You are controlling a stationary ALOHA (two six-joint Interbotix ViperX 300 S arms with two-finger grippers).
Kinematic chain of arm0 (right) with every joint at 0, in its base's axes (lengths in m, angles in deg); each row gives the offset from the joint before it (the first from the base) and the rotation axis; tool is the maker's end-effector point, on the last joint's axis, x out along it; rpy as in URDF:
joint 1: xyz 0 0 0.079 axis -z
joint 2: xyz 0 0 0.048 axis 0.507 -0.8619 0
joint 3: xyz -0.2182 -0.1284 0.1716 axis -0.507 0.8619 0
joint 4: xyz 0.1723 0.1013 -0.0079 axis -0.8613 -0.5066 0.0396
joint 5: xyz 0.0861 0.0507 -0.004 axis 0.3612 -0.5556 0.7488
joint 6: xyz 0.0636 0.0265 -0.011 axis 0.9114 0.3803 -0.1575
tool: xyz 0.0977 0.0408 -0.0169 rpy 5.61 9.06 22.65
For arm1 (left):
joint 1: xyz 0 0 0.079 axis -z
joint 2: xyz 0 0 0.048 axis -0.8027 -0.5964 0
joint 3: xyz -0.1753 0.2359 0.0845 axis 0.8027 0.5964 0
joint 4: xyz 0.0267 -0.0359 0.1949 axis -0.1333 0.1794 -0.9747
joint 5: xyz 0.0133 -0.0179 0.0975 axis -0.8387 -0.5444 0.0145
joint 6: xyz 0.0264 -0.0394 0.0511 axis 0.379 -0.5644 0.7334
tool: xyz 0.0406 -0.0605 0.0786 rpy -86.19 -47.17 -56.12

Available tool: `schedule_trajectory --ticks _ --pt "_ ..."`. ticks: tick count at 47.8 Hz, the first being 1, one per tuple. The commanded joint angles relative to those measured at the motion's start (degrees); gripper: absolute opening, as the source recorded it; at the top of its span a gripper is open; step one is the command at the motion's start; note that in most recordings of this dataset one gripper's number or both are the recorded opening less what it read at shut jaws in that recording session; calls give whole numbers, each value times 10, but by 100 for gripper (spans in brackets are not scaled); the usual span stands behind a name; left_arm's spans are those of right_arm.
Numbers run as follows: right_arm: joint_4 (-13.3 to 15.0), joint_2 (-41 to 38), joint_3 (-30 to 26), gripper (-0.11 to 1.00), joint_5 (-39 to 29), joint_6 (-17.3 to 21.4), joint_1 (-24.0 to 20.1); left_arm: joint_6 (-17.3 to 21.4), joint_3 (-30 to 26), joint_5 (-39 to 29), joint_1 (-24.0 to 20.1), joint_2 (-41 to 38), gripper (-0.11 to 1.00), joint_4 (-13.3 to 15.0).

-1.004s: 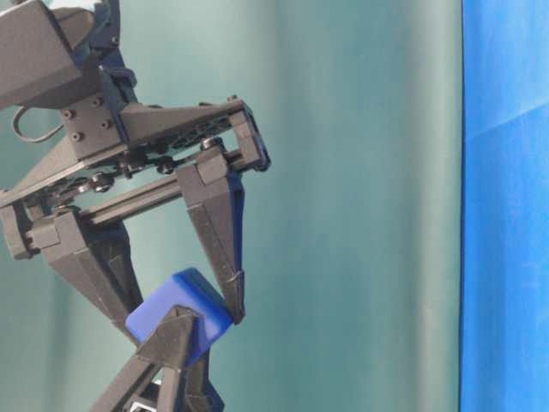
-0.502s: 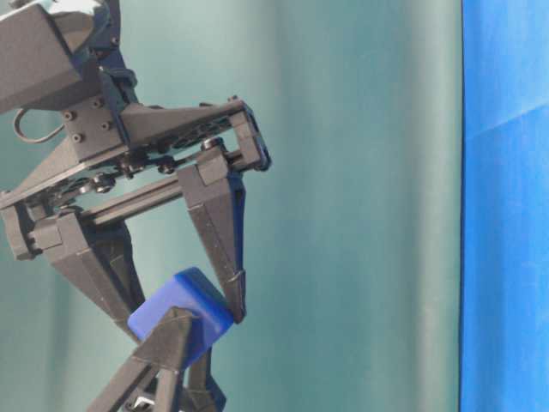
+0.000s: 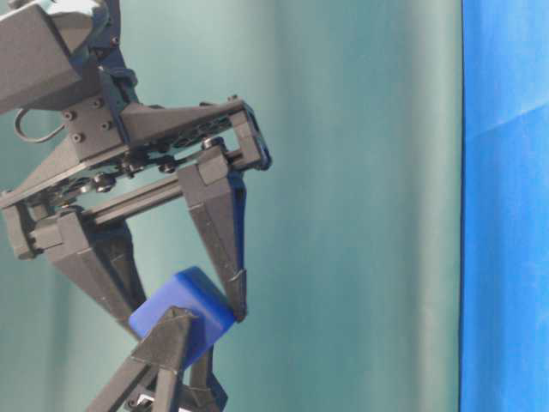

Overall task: Handover the blue block to the right arm after grasping it with the left arm, then place it in the designated position.
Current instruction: 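Close the right gripper on the cube and open the left gripper, then pull the cube away to the right with the right gripper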

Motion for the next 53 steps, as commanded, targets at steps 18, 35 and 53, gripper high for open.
schedule_trajectory --ticks 18,35,53 --pt "-3 127 104 44 -34 28 -3 1 -2 2 -2 22 93 0" --pt "-4 244 189 44 -77 28 -8 0 -4 2 -2 20 93 0" --pt "-11 265 200 44 -127 28 -19 1 -4 1 -2 21 93 -1"
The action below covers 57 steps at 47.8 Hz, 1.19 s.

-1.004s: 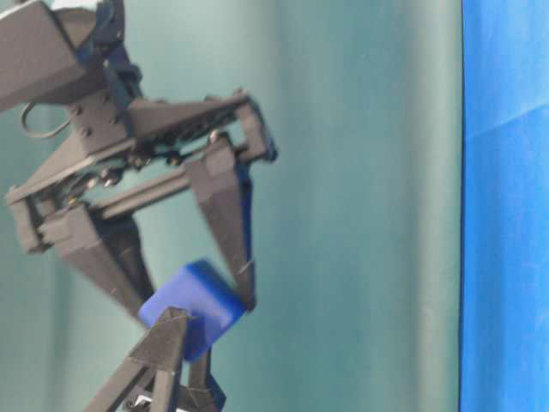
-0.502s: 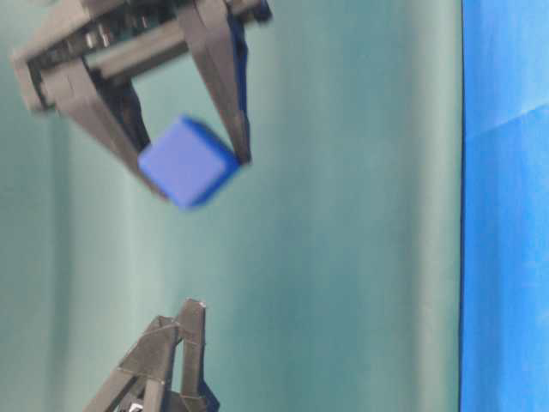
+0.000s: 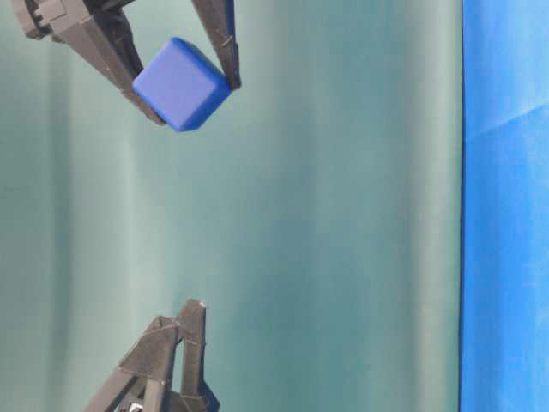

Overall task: Handover the blue block to the right arm after grasping it with the left arm, then place it in the designated position.
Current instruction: 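Pull the cube away to the right with the right gripper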

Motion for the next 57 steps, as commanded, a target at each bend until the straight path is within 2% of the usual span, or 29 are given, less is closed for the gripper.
schedule_trajectory --ticks 1,10,15,20,22,31,38,47,57 --pt "-2 5 -8 44 0 2 -3 1 -10 3 -1 6 93 0" --pt "-8 6 -7 44 -1 3 -3 1 -10 2 -1 6 93 -1" --pt "-39 9 -8 44 0 15 -4 1 -10 2 -1 6 93 -1" --pt "-76 14 -7 44 0 46 -4 1 -9 2 -1 6 93 -1" --pt "-93 18 -6 44 0 67 -4 1 -10 2 -1 6 93 -1" --pt "-135 34 -4 44 0 154 -4 1 -10 2 -1 6 93 0" --pt "-169 44 -1 44 0 255 -4 1 -11 2 -1 7 93 -1" --pt "-178 46 0 44 -3 388 -4 1 -11 2 -1 6 93 -1" --pt "-178 47 1 44 -4 500 -4 1 -11 2 -1 6 93 -1"
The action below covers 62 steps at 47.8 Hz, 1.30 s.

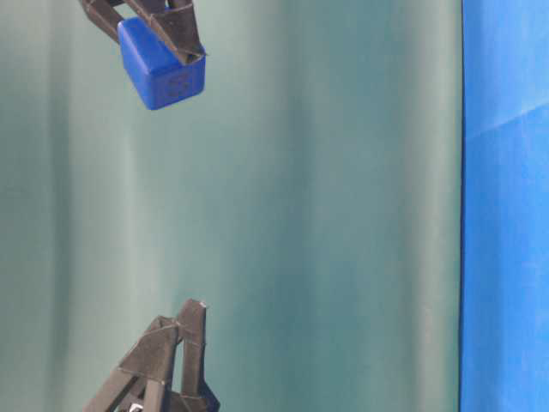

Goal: Handover the blue block to the right arm after grasping it with the left arm, then place it in the designated position.

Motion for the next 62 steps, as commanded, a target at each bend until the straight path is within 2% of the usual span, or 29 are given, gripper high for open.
schedule_trajectory --ticks 1,5,9,62 --pt "-2 5 -6 44 0 40 -3 1 -11 3 -1 6 93 -1" --pt "-1 5 -6 44 -3 66 -2 1 -11 3 -1 7 93 -1" --pt "-1 6 -6 44 -4 76 -3 1 -11 3 -1 6 93 -1" --pt "-2 5 -6 44 -10 79 -2 1 -11 3 -1 6 93 0"
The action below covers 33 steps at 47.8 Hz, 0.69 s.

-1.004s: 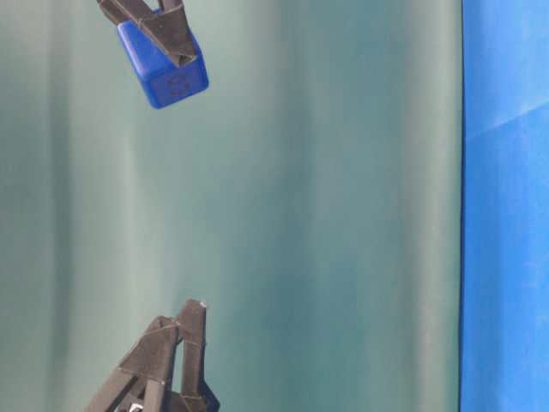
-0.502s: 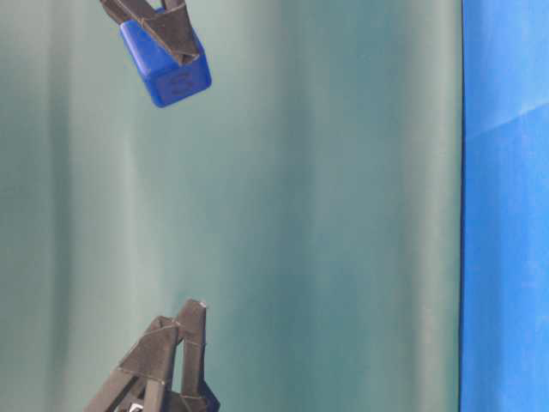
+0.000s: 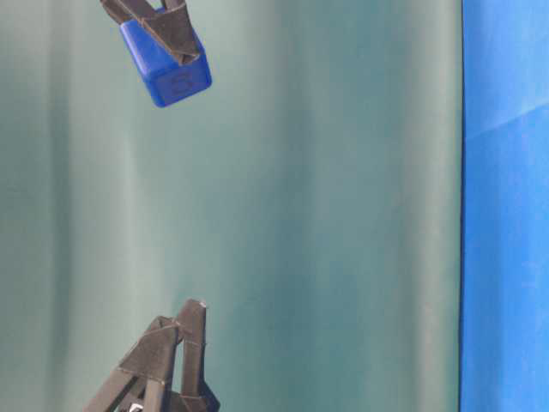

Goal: Handover the blue block to the right arm after grasping it with the left arm, then place it in the designated position.

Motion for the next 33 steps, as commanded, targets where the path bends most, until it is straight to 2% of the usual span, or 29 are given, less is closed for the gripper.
schedule_trajectory --ticks 1,33 --pt "-2 4 -6 44 2 1 0 1 -11 3 -2 6 93 -1" --pt "-2 4 -6 44 -10 4 -3 1 -12 3 -2 6 93 0"
